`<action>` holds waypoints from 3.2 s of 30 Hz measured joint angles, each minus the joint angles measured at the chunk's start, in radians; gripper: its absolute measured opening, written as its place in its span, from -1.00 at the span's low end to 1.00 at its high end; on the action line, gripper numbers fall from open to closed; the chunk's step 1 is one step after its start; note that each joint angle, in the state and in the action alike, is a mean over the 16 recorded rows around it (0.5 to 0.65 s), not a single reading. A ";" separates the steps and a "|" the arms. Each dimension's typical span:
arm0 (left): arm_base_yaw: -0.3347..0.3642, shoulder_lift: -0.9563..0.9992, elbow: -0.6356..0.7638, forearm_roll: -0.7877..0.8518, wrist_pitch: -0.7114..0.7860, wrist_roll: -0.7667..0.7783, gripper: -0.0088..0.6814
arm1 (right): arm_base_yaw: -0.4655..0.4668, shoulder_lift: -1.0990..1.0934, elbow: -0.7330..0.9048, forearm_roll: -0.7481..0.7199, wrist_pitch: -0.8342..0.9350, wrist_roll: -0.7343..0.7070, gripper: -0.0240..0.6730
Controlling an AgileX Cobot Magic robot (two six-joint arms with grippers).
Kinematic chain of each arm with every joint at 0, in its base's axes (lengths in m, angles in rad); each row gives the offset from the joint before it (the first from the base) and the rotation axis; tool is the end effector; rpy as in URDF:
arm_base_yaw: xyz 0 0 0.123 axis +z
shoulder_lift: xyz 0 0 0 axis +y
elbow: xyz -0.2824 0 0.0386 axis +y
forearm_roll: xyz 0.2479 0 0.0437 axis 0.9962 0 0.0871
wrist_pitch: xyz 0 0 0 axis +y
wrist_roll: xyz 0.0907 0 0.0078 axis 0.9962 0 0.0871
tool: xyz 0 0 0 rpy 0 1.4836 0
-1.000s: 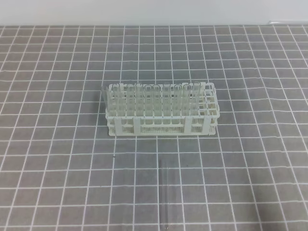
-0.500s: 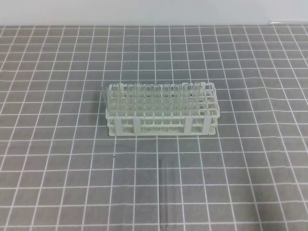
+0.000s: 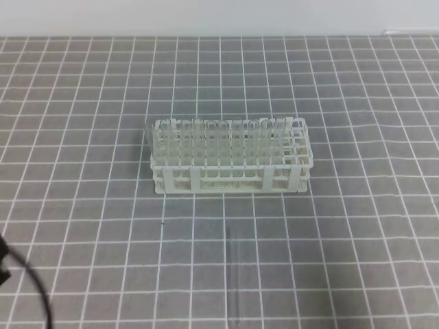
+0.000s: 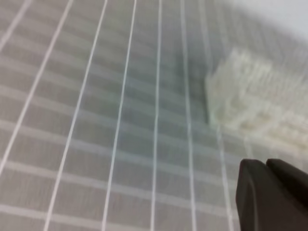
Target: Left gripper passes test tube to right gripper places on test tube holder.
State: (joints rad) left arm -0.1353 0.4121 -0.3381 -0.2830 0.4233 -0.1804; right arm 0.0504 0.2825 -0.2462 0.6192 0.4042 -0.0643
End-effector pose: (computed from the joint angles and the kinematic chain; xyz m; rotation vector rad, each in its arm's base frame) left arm 0.0883 -0.0226 0.2618 -0.2266 1.9826 -0.4868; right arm 0.0728 0.0245 0.2485 0.2755 1.8712 0.6038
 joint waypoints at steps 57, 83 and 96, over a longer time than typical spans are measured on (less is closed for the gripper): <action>-0.719 1.373 -0.876 0.013 0.448 -0.001 0.20 | 0.000 0.450 -0.223 0.032 0.270 -0.241 -0.97; -0.778 1.449 -0.886 0.166 0.461 -0.138 0.02 | 0.000 0.450 -0.223 0.032 0.260 -0.241 -0.97; -0.779 1.502 -0.892 0.202 0.453 -0.128 -0.06 | 0.000 0.450 -0.223 0.040 0.260 -0.241 -0.97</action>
State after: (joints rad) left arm -0.9145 1.9143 -1.2301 -0.0808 0.8759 -0.3087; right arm 0.0504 0.7327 -0.4689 0.6593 0.6641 -0.3051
